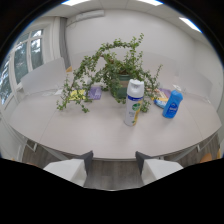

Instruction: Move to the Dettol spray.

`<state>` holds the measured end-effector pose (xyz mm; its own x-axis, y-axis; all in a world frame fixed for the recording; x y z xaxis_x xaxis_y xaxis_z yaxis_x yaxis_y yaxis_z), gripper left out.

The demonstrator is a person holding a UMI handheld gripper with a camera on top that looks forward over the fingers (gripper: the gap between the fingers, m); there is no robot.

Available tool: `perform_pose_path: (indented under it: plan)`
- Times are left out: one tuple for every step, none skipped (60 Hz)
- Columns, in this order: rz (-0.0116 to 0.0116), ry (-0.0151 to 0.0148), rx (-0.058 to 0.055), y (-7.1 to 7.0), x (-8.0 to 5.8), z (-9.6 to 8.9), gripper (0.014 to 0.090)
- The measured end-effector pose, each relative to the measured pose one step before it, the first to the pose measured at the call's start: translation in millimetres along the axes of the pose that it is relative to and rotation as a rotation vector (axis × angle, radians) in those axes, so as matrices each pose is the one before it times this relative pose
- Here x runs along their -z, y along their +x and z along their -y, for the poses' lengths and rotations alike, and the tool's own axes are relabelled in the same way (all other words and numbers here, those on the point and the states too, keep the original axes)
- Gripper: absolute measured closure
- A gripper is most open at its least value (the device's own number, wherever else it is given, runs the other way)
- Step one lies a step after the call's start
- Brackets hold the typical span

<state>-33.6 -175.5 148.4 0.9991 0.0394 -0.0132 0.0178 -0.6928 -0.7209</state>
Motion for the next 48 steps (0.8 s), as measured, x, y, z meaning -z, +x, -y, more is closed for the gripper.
perform_pose_path:
  plan:
    - [0.0003,-0.00023,0.0005,-0.1,-0.08,-0.04,0.0206]
    - [0.00063,-0.00021,0.0,-0.24,-0.15,0.12,0.0206]
    - [0.00082,0.00014,-0.0003,-0.07,-0.25,0.1,0.0206]
    - [0.00072,0.00024,-0.0002,0.18,-0.11,0.07,0.0205]
    - [0.0006,0.00027,-0.0001,0.34,-0.08,-0.1,0.0204]
    - [0.00065,0.00022,-0.0003,0.2,-0.12,-0.13,0.0206]
    - [0.00022,0.00009,-0.0005,-0.8,-0.33,0.67,0.0205]
    - [0.00106,0.00112,0.0005,0.34,-0.41,-0.19,0.0205]
    - [0.0005,0.00027,0.0004,0.37,-0.2,0.08,0.0207]
    - [-0.00076,0.00019,0.0002,0.39,-0.16,-0.22,0.0207]
    - [-0.0005,-0.00012,0.0002,0.23,-0.07,-0.09,0.0206]
    - [0.00061,0.00022,0.0004,0.01,-0.07,0.11,0.0206]
    - [0.00124,0.00051,0.0004,0.01,-0.21,0.0,0.0207]
    - [0.00202,0.00054,0.0001,-0.11,-0.36,0.01,0.0207]
    - [0.00239,0.00014,0.0001,-0.02,-0.35,-0.04,0.0207]
    - [0.00137,-0.00036,0.0,0.37,-0.08,-0.18,0.0208]
    - [0.00104,-0.0005,0.0,0.33,0.21,-0.51,0.0207]
    - [0.00203,-0.00026,0.0006,0.43,-0.16,-0.07,0.0206]
    - [0.0024,-0.0001,0.0002,0.31,-0.24,0.12,0.0207]
    - [0.00243,0.0003,0.0,0.57,-0.41,0.01,0.0207]
    - [0.00071,-0.00007,0.0001,0.76,-0.59,-0.34,0.0206]
    - [-0.00032,-0.00094,0.0006,1.6,-0.75,0.11,0.0205]
    - [-0.00084,-0.00029,0.0002,1.19,-0.98,-0.06,0.0205]
    - [0.0009,-0.00006,0.0001,1.17,-1.04,-0.21,0.0205]
    - [0.00165,-0.0001,-0.0003,1.14,-1.09,-0.32,0.0206]
    - [0.00141,-0.00023,-0.0002,1.43,-1.09,-0.4,0.0206]
    - [0.00053,-0.00032,-0.0009,1.56,-0.9,-0.46,0.0207]
    - [-0.00009,-0.00047,-0.0011,1.46,-0.96,-0.14,0.0203]
    - [0.00018,-0.00015,-0.0011,1.72,-0.94,-0.46,0.0204]
    - [0.00068,0.00061,-0.0009,1.61,-0.91,-0.27,0.0206]
    - [0.00083,0.00032,-0.001,1.96,-1.16,-0.66,0.0204]
    - [0.00023,0.0,-0.0008,2.02,-1.33,-0.8,0.0206]
    - [-0.00036,0.00027,-0.0007,2.32,-1.03,-0.84,0.0205]
    - [-0.00053,0.00067,-0.0003,2.16,-1.0,-0.57,0.0206]
    - [-0.00067,0.00048,0.0,2.43,-1.27,-0.75,0.0208]
    - [-0.00153,0.00021,0.0004,2.49,-1.36,-0.52,0.0206]
    - [-0.00201,0.00072,0.0007,2.61,-1.59,-0.37,0.0206]
    - [-0.00175,0.00089,0.0012,2.78,-1.9,-0.09,0.0206]
    - [-0.0013,0.00103,0.0017,2.3,-1.73,-0.5,0.0207]
    - [-0.00063,0.00013,0.0024,2.36,-1.8,-0.75,0.0206]
    - [-0.00136,-0.0005,0.0023,2.28,-1.8,-0.81,0.0205]
    - [-0.00158,-0.00049,0.0019,2.25,-1.97,-0.58,0.0207]
    - [-0.00198,-0.00025,0.0015,1.9,-2.07,-0.48,0.0207]
    - [-0.00253,-0.00057,0.002,2.23,-2.06,-0.54,0.0208]
    - [-0.00233,-0.00051,0.0017,2.06,-2.1,-0.44,0.0208]
    - [-0.00182,0.00007,0.0017,1.87,-1.78,-0.16,0.0207]
    - [-0.00063,0.00067,0.0014,1.45,-2.04,-0.07,0.0206]
    - [-0.00013,0.00015,0.0012,1.28,-1.87,-0.35,0.0206]
